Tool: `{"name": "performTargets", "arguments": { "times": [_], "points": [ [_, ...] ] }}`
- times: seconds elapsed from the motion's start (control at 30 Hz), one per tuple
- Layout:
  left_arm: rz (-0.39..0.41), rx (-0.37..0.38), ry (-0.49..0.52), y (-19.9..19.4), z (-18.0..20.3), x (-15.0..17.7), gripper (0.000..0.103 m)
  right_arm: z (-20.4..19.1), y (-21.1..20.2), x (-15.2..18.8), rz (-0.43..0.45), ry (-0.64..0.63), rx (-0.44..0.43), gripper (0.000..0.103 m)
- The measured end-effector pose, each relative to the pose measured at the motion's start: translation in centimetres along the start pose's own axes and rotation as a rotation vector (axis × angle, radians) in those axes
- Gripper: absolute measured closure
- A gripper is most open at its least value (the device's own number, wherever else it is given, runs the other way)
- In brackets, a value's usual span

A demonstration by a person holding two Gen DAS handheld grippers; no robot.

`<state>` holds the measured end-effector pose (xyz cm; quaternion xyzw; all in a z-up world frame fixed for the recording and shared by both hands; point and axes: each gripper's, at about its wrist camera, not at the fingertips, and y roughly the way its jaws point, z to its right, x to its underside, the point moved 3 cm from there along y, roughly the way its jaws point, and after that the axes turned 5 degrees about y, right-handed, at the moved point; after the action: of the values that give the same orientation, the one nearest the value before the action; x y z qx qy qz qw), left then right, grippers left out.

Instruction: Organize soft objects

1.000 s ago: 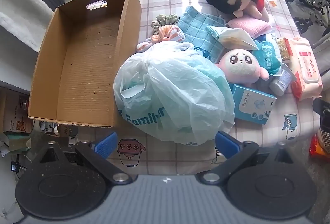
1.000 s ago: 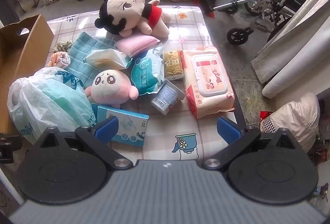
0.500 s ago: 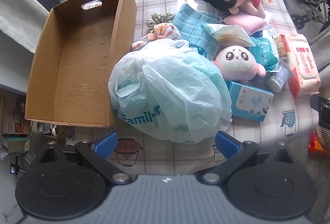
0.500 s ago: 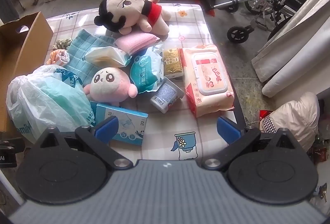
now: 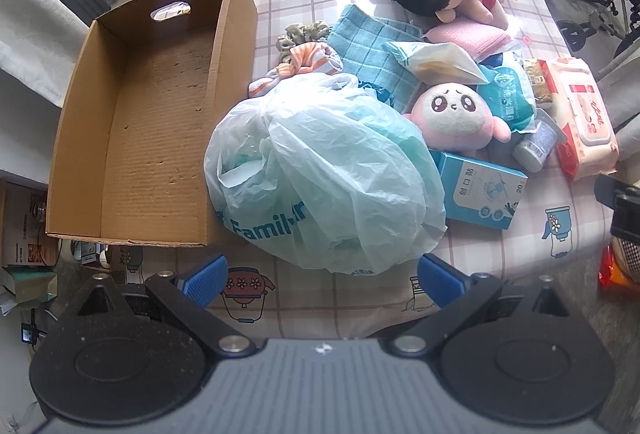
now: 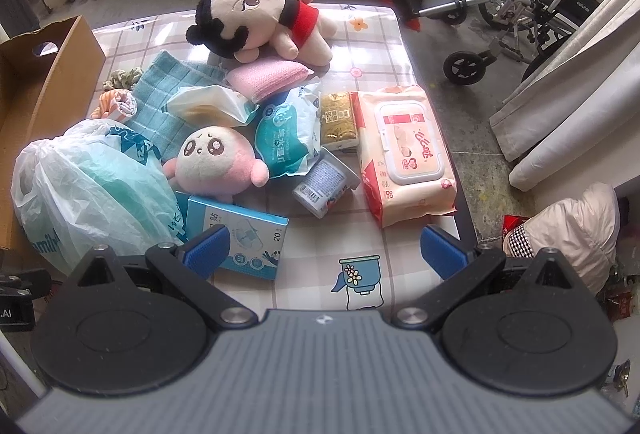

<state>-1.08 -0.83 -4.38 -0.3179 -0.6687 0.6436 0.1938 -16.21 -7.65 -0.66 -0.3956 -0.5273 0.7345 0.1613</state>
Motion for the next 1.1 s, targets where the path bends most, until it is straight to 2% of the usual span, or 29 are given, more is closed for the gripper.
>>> {"name": "performTargets", "arguments": {
  "times": [1.1],
  "points": [
    [-0.004, -0.003, -0.001, 0.12, -0.42, -0.43, 0.001, -0.14, 0.49, -0.02, -0.005, -0.006, 0.002, 0.001]
  ]
}}
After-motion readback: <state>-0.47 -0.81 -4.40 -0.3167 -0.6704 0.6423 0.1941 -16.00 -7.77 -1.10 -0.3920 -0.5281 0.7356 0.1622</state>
